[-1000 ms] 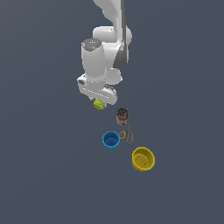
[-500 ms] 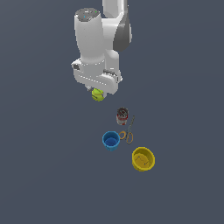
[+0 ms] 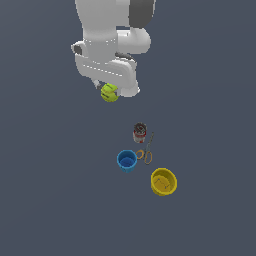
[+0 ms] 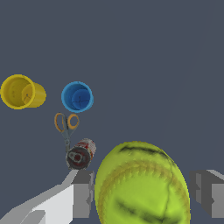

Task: Pick up a designated object from a clutter of objects.

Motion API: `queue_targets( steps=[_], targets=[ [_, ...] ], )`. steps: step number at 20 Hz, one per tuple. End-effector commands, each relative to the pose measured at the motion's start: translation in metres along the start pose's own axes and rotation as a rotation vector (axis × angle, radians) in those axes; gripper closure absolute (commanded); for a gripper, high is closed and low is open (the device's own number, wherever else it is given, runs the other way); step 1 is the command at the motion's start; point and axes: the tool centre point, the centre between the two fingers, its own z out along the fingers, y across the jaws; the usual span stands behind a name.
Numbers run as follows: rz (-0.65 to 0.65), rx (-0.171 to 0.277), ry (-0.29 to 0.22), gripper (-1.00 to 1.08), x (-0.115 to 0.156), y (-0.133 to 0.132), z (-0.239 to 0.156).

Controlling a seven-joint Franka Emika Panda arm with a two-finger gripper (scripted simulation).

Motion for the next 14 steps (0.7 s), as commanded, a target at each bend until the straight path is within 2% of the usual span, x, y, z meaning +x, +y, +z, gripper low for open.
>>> queue_targets(
  steps=[1, 7, 14],
  targets=[
    [-0.001, 0.0, -0.002, 1.08, 0.004, -0.002, -0.023],
    [-0.003, -0.001, -0.007, 1.08, 0.014, -0.007, -0.067],
    [-0.004, -0.002, -0.01, 1.08, 0.022, -0.011, -0.097]
  ],
)
